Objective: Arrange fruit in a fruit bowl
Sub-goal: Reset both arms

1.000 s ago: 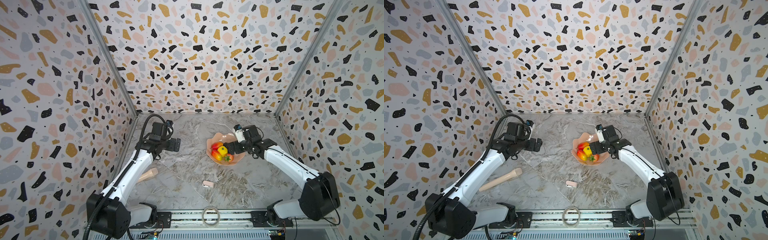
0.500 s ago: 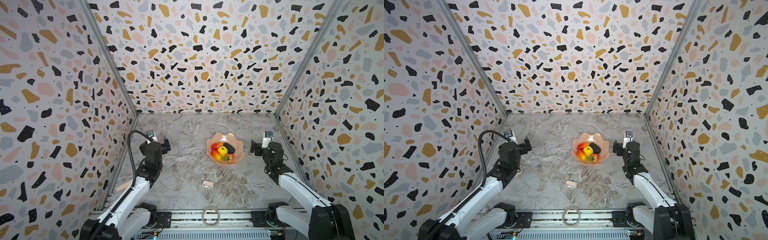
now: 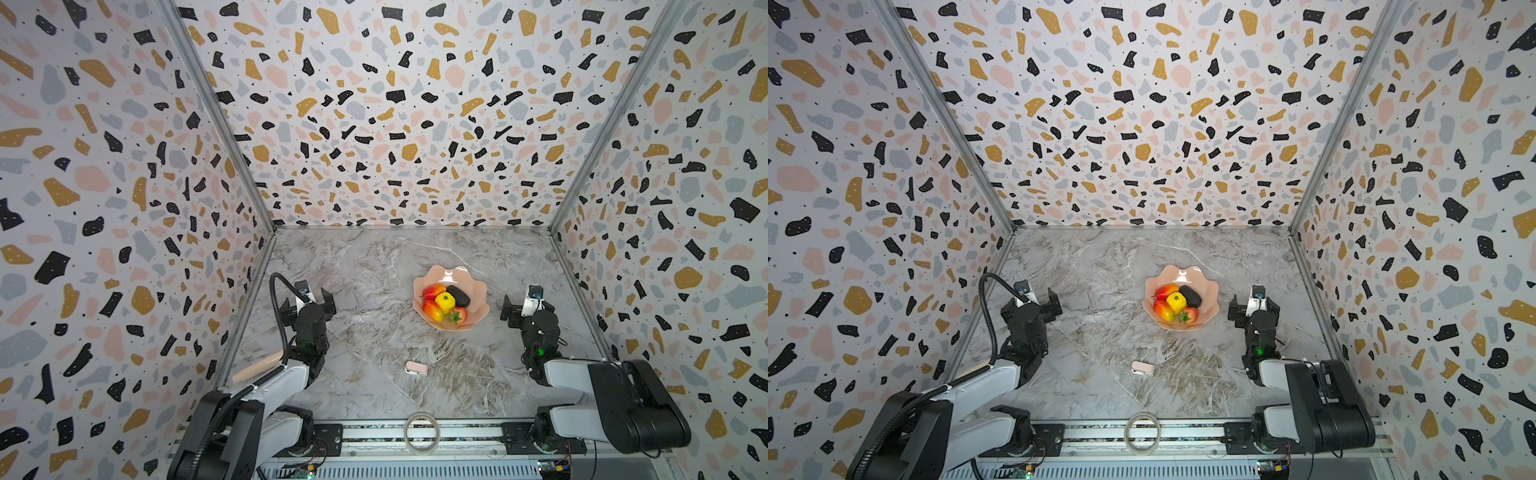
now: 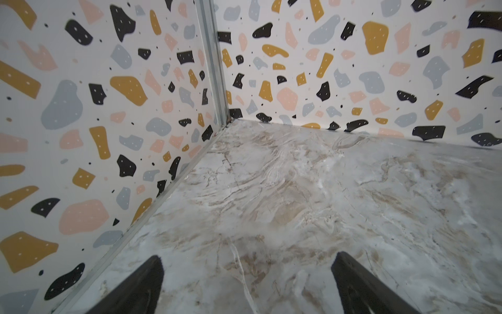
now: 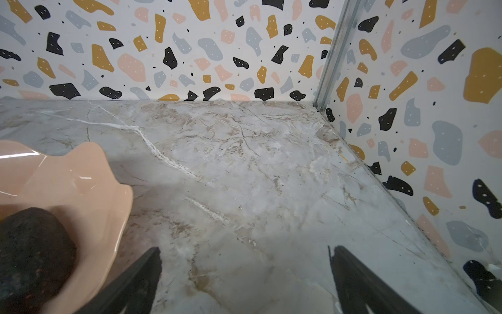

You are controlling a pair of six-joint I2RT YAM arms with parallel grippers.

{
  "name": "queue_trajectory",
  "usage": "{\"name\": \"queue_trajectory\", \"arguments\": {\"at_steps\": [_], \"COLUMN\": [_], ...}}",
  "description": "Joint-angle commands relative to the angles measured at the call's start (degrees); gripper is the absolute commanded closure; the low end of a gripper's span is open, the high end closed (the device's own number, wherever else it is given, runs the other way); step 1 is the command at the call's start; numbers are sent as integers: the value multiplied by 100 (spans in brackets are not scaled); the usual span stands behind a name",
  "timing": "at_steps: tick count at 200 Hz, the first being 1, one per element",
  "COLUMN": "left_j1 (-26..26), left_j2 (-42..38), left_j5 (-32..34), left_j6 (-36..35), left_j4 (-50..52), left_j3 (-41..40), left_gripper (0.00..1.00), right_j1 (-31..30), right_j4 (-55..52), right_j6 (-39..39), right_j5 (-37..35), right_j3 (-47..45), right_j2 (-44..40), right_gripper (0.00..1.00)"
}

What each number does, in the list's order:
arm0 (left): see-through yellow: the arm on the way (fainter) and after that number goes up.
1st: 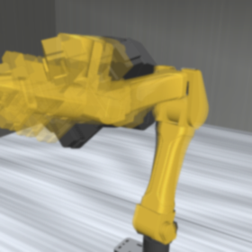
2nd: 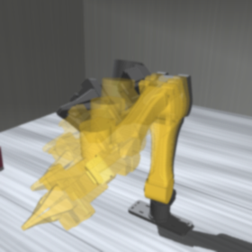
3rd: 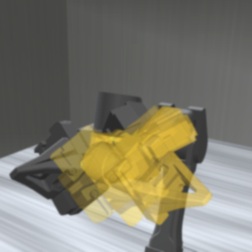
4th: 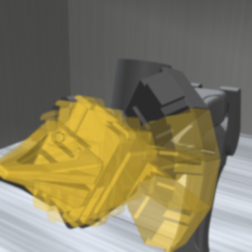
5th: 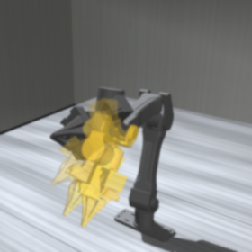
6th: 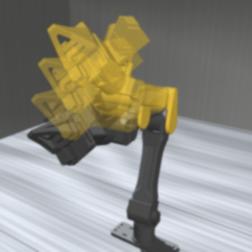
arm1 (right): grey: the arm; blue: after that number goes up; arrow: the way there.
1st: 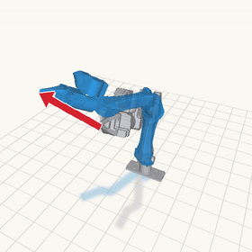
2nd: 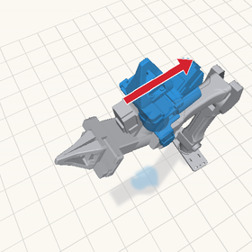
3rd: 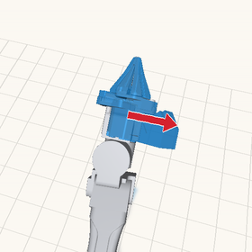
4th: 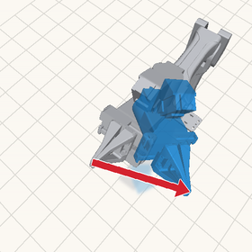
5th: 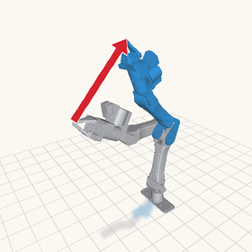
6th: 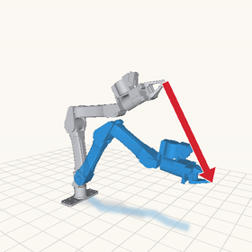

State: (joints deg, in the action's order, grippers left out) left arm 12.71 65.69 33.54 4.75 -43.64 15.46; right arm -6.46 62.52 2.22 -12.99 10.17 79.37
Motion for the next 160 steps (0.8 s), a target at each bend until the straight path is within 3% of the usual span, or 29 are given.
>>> {"name": "queue_trajectory", "arguments": {"at_steps": [1, 16, 40, 57, 73, 89, 105, 160], "left_j1": [-70, -136, -243, -318, -367, -445, -447, -449], "left_j2": [161, 461, 946, 1790, 1337, 1619, 1399, 1429], "left_j5": [54, 98, -221, -242, -421, -469, -505, -498], "left_j6": [-323, -284, -342, -423, -258, -275, -243, -256], "left_j4": [-1028, -1889, -2112, -3673, -2321, -3076, -2432, -2574], "left_j3": [-372, -690, -587, -889, -591, -742, -594, -641], "left_gripper": [0, 0, 0, 0, 0, 1, 0, 0], "right_j1": [89, 96, 119, 112, 109, 101, 92, 13], "right_j4": [1486, 1101, 1117, 1121, 1105, 1122, 1130, 1126], "right_j6": [-69, -67, -53, -79, -82, -94, -92, -152], "right_j5": [117, 203, 238, 218, 211, 201, 192, 95], "right_j3": [-53, 56, 73, 77, 79, 56, 59, 106], "right_j2": [599, 591, 616, 625, 618, 605, 609, 676], "right_gripper": [1, 1, 1, 1, 1, 1, 1, 1]}}
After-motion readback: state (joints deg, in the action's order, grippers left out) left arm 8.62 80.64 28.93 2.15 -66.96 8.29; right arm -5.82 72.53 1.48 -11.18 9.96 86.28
